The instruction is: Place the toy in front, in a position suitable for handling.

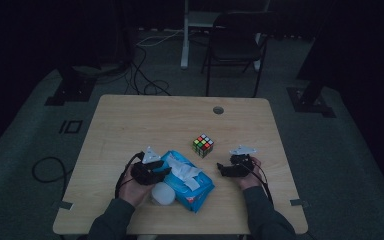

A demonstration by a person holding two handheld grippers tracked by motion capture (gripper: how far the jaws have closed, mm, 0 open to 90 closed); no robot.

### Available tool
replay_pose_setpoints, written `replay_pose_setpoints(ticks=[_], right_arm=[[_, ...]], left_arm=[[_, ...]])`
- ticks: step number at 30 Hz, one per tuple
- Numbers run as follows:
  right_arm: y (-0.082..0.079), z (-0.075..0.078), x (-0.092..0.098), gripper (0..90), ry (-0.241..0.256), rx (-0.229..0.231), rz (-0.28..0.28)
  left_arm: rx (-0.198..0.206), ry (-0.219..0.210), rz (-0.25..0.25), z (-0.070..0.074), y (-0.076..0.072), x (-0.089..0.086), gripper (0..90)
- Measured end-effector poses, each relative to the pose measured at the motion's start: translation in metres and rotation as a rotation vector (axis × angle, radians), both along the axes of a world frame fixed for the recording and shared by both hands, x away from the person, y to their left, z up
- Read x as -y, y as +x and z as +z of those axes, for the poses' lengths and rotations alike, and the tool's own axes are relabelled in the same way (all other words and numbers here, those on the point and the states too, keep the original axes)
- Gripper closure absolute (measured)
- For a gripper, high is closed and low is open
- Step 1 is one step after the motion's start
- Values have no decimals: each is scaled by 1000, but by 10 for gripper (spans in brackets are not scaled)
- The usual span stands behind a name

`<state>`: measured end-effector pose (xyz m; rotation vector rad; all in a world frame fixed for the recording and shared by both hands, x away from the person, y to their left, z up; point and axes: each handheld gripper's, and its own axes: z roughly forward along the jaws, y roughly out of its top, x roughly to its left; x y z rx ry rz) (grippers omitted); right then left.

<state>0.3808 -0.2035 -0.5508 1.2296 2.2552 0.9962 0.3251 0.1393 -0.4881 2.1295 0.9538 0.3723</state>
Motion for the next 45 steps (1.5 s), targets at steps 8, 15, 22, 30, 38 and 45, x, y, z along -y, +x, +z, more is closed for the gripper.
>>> replay_pose_setpoints(ticks=[8,15,22,30,38,45], right_arm=[[0,0,0,186,0,0,0],[0,0,0,186,0,0,0],[0,0,0,186,0,-1,0],[0,0,0,186,0,-1,1],[0,0,0,186,0,-1,0],[0,0,1,186,0,-1,0]], left_arm=[[7,11,-20,-2,4,-1,595],[11,22,-52,-2,7,-2,593],[14,33,-57,-2,12,-6,593],[26,60,-16,0,21,-25,593],[31,78,37,3,40,-48,583],[37,56,129,12,52,-64,573]])
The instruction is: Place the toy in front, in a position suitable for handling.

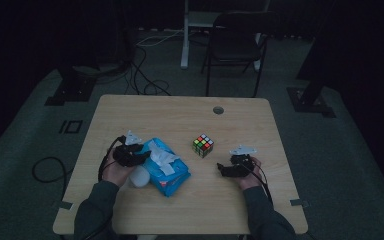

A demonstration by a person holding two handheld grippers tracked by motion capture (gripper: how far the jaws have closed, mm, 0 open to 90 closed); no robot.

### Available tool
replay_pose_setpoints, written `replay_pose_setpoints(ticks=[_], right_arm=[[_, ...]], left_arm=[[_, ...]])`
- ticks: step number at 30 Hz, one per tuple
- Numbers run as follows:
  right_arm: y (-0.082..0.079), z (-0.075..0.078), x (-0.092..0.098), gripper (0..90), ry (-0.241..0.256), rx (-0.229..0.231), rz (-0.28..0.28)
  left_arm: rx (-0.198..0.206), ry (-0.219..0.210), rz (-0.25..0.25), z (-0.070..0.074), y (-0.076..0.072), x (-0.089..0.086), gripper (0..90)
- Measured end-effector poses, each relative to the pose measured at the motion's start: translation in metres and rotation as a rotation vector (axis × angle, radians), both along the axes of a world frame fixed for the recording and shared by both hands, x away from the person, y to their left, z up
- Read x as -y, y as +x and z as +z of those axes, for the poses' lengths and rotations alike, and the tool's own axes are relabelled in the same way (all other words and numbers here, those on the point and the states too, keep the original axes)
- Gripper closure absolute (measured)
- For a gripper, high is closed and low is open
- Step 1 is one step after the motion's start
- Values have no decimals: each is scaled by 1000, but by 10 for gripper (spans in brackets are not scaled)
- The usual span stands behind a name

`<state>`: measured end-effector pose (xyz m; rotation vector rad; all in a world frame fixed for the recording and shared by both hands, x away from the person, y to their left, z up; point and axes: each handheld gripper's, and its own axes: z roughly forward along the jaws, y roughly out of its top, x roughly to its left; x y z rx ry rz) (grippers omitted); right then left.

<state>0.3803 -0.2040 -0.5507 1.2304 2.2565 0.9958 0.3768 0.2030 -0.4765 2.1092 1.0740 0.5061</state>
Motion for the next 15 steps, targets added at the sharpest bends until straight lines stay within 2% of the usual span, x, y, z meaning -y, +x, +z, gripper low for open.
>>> replay_pose_setpoints(ticks=[3,6,10,12,15], right_arm=[[0,0,0,186,0,0,0],[0,0,0,186,0,0,0],[0,0,0,186,0,0,0],[0,0,0,186,0,0,-1],[0,0,0,186,0,0,-1]], left_arm=[[25,-60,3,12,-4,-1,559],[49,-96,-25,23,-8,7,559],[49,-111,-83,31,-12,28,565],[42,-120,-122,32,-12,41,570],[35,-109,-182,30,-16,63,600]])
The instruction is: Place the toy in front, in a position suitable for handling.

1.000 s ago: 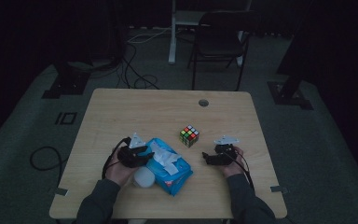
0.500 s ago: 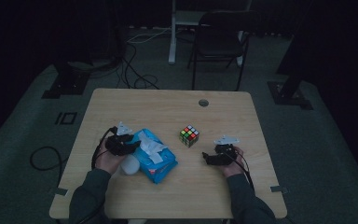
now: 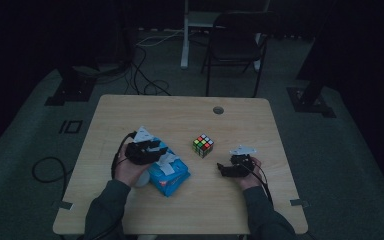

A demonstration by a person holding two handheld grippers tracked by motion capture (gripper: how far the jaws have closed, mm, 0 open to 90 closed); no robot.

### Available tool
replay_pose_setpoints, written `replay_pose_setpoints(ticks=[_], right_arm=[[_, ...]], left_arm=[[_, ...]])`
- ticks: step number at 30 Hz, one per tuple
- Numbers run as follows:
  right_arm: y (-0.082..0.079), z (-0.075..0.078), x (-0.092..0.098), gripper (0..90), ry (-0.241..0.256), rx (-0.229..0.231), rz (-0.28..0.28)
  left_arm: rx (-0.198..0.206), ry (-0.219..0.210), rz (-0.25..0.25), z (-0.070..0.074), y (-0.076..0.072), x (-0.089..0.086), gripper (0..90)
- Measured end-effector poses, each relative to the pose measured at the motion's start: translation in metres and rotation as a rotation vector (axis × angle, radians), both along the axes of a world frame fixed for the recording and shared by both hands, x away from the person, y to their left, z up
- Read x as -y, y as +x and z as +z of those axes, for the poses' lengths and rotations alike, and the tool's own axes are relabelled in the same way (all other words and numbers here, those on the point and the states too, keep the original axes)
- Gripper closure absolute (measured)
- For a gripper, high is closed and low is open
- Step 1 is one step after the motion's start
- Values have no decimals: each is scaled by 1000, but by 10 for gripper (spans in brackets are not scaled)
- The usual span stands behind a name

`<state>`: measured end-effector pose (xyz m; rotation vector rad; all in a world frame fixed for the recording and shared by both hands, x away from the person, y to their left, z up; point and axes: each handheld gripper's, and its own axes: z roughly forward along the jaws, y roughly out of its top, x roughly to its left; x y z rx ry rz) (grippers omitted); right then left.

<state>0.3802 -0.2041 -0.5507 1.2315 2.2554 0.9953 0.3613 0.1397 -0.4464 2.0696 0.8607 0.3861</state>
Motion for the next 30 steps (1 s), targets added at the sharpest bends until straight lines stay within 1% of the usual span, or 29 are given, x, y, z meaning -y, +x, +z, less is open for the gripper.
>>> replay_pose_setpoints(ticks=[1,2,5,6,7,9,12,14,16,20,22,24,25,27,30], right_arm=[[0,0,0,186,0,0,0],[0,0,0,186,0,0,0],[0,0,0,186,-1,0,0],[0,0,0,186,-1,-1,0],[0,0,0,186,0,-1,-2],[0,0,0,186,0,0,-1],[0,0,0,186,-1,0,-1],[0,0,0,186,0,0,-1],[0,0,0,186,-1,0,-1],[0,0,0,186,0,0,-1],[0,0,0,186,0,0,-1],[0,0,0,186,0,0,-1],[0,0,0,186,0,-1,-1],[0,0,0,186,0,-1,-1],[0,0,0,186,0,-1,-1]], left_arm=[[0,0,0,0,0,0,615],[-12,16,-40,-3,-3,16,615],[-28,46,-80,-8,-6,35,705],[-31,51,-86,-9,-7,40,735],[-41,76,-93,-12,-9,48,758],[-61,92,-93,-16,-9,56,805],[-85,112,-92,-24,-12,66,825],[-98,139,-99,-29,-14,71,825],[-100,163,-108,-32,-16,74,828],[-105,184,-117,-32,-19,76,869],[-107,203,-127,-33,-21,77,880],[-99,237,-120,-36,-23,77,882],[-105,228,-115,-37,-23,76,888],[-99,254,-101,-37,-25,72,897],[-107,245,-108,-37,-29,64,893]])
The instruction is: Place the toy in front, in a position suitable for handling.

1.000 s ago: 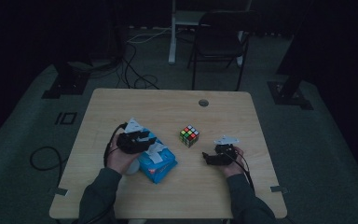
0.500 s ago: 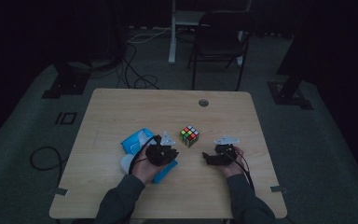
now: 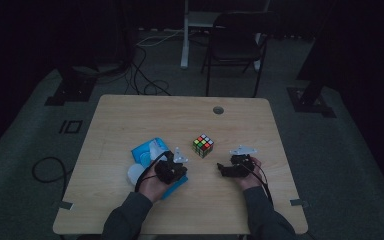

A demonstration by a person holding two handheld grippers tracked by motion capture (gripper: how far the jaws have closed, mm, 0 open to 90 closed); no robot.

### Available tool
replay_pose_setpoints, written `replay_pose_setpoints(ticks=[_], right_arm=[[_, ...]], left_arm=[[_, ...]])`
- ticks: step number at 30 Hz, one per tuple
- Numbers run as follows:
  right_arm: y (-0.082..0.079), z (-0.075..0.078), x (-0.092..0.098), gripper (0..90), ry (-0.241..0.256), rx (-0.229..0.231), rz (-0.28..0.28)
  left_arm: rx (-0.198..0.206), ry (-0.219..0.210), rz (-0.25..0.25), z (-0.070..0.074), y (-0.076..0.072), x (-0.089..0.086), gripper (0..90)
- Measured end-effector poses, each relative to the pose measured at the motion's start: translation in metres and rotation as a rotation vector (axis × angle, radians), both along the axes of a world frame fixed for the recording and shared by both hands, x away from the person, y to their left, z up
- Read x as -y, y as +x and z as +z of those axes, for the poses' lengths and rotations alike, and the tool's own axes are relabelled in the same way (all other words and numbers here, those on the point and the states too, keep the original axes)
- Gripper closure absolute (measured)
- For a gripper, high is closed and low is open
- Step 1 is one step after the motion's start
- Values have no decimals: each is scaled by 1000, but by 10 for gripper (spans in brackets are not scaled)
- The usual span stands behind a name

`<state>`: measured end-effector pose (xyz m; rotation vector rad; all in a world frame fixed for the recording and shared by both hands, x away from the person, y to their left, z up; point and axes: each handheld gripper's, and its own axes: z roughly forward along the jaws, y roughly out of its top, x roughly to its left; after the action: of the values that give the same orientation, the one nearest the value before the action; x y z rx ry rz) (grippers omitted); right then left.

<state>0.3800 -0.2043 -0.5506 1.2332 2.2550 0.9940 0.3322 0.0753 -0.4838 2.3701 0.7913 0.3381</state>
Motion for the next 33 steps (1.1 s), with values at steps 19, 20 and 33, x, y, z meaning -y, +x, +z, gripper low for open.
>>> replay_pose_setpoints(ticks=[19,20,33], right_arm=[[0,0,0,186,0,-1,-1],[0,0,0,186,0,-1,-1],[0,0,0,186,0,-1,-1]], left_arm=[[33,6,92,7,-29,-64,848],[35,-7,84,8,-31,-61,841],[-25,2,32,-26,-46,-21,842]])
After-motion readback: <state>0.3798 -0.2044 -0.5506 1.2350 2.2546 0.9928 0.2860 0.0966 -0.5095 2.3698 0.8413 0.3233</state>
